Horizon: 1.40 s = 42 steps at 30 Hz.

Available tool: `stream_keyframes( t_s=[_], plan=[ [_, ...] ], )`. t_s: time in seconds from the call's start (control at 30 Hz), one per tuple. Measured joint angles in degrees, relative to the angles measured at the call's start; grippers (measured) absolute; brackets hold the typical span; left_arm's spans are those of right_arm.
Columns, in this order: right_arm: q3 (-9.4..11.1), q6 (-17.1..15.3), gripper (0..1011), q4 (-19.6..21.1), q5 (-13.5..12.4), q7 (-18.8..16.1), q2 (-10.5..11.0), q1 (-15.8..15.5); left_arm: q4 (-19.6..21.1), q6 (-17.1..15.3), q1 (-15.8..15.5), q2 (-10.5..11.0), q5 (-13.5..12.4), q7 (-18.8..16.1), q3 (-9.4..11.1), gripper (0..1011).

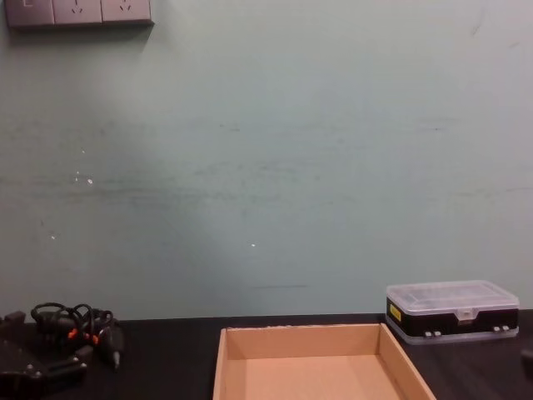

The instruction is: Use one hand to pick up the angle iron from the table and place it into the box.

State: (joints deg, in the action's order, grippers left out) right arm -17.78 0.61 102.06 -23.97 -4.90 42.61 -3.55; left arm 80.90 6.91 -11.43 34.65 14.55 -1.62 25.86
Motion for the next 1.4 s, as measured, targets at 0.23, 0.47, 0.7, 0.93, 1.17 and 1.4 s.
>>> stream_keyframes(
  t_s=[0.23,0.47,0.7,0.93,1.17,1.4],
  plan=[
    [1.8,-7.7,1008,6.4,-3.4,-2.4,2.6,-3.7,0.0,0.0,0.0,0.0,0.0,0.0,0.0,1000],
    [0.7,-19.0,1009,9.4,-4.4,-3.4,3.3,-2.3,0.0,0.0,0.0,0.0,0.0,0.0,0.0,1000],
    [-2.4,-23.9,1009,7.9,-2.1,-5.9,2.1,2.0,0.0,0.0,0.0,0.0,0.0,0.0,0.0,1000],
    [-5.7,-26.6,1009,4.3,1.1,-8.1,-0.4,7.1,0.0,0.0,0.0,0.0,0.0,0.0,0.0,1000],
    [-7.6,-28.7,1009,0.1,3.3,-9.6,-3.4,11.0,0.0,0.0,0.0,0.0,0.0,0.0,0.0,1000],
    [-8.0,-29.8,1009,-2.9,4.0,-10.6,-5.9,12.8,0.0,0.0,0.0,0.0,0.0,0.0,0.0,1000]
  ],
)
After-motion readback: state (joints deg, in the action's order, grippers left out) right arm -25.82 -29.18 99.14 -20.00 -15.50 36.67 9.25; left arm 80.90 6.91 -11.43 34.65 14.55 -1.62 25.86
